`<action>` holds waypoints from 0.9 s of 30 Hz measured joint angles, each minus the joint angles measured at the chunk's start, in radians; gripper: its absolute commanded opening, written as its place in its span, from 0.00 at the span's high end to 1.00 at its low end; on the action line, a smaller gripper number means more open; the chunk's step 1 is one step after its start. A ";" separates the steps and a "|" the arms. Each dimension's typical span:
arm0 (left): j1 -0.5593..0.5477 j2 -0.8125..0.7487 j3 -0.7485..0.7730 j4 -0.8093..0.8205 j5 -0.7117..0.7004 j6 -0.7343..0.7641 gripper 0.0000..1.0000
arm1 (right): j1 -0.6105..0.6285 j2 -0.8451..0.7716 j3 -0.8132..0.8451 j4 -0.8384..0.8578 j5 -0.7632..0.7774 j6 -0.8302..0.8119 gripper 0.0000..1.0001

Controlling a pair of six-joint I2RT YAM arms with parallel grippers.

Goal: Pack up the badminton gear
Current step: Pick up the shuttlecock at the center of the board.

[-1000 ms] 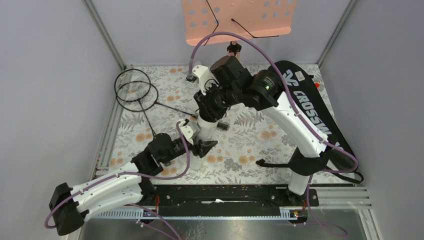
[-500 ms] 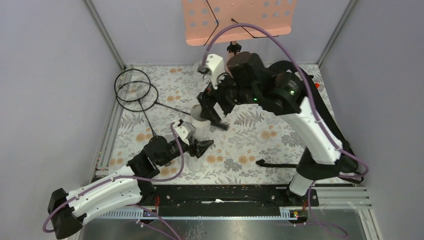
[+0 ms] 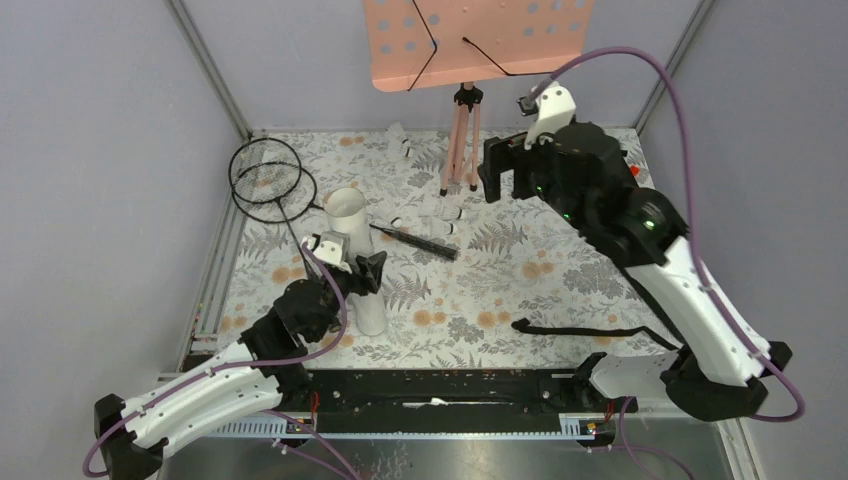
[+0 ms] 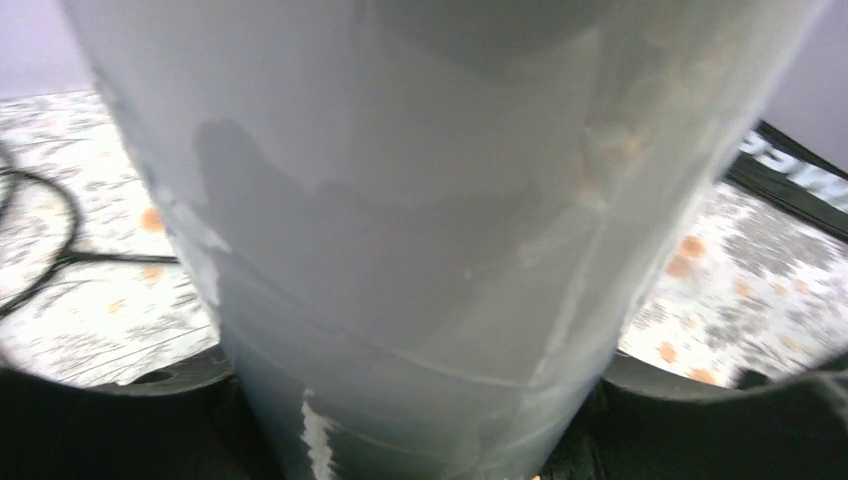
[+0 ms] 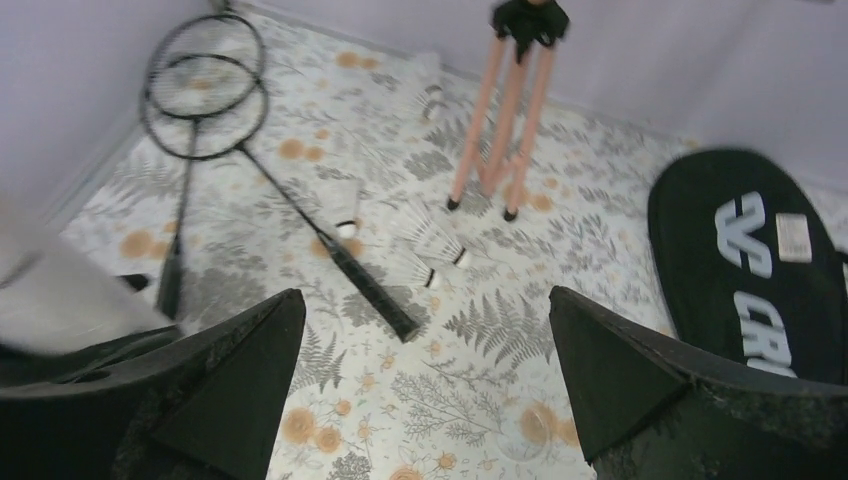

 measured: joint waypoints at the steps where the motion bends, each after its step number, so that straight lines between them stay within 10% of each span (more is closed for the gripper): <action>1: 0.000 0.001 0.000 -0.001 -0.035 0.003 0.48 | -0.009 0.003 -0.009 0.006 0.006 0.006 0.00; 9: 0.000 0.119 0.011 0.106 -0.219 0.083 0.48 | -0.155 0.374 -0.111 0.091 0.057 0.185 0.00; 27: 0.000 0.266 0.028 0.265 -0.161 0.114 0.48 | -0.170 0.950 0.120 0.291 -0.042 0.243 0.19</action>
